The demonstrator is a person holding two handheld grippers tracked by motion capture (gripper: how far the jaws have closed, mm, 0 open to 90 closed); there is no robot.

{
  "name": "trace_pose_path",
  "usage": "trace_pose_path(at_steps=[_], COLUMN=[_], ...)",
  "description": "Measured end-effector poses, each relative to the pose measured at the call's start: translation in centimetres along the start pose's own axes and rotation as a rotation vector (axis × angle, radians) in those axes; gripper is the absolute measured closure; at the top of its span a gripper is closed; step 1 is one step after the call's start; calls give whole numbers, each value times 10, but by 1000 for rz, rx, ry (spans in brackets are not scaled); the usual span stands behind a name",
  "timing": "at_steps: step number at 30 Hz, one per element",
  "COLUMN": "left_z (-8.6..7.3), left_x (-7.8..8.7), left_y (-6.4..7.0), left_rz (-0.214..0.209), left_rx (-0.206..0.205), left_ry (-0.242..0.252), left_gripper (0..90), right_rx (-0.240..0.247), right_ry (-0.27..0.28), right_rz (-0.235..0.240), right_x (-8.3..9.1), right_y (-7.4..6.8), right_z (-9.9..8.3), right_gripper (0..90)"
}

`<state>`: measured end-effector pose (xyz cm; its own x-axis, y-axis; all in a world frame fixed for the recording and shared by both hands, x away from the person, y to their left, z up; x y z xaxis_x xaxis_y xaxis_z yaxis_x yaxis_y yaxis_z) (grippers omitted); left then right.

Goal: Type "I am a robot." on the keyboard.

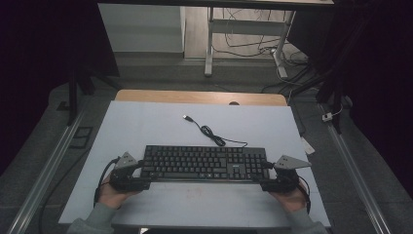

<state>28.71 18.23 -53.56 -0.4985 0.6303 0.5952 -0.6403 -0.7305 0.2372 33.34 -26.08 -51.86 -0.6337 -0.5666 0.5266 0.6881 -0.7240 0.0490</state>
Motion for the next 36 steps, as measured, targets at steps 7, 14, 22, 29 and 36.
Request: trace_pose_path(at_steps=[7,14,22,29,36], left_z=[1,2,3,4,6], left_x=[3,2,5,2,1], left_y=[2,2,2,2,0], left_rz=[1,0,1,-1,8], left_rx=[-5,-5,-4,-7,-1], left_ry=[4,4,7,3,7], left_gripper=[233,232,235,242,259], right_rx=[8,8,12,17,14], right_ry=[-1,3,8,10,22], right_rz=[-2,-5,-5,2,21], right_x=[0,1,1,0,-6], right_y=[-1,-2,-4,-8,-13], right_z=[1,2,6,9,17], right_gripper=[307,307,309,312,322])
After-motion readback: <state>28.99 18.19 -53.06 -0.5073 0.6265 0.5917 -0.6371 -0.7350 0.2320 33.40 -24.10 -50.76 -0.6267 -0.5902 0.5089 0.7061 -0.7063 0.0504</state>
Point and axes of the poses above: each handheld gripper's, and its own axes: x roughly backward along the jaws, z roughly out of its top, y roughly to its right, the point moved 4 cm from there along -x, roughly forward along the jaws, and after that the axes turned 8 degrees about -z, right-handed, at the moved point
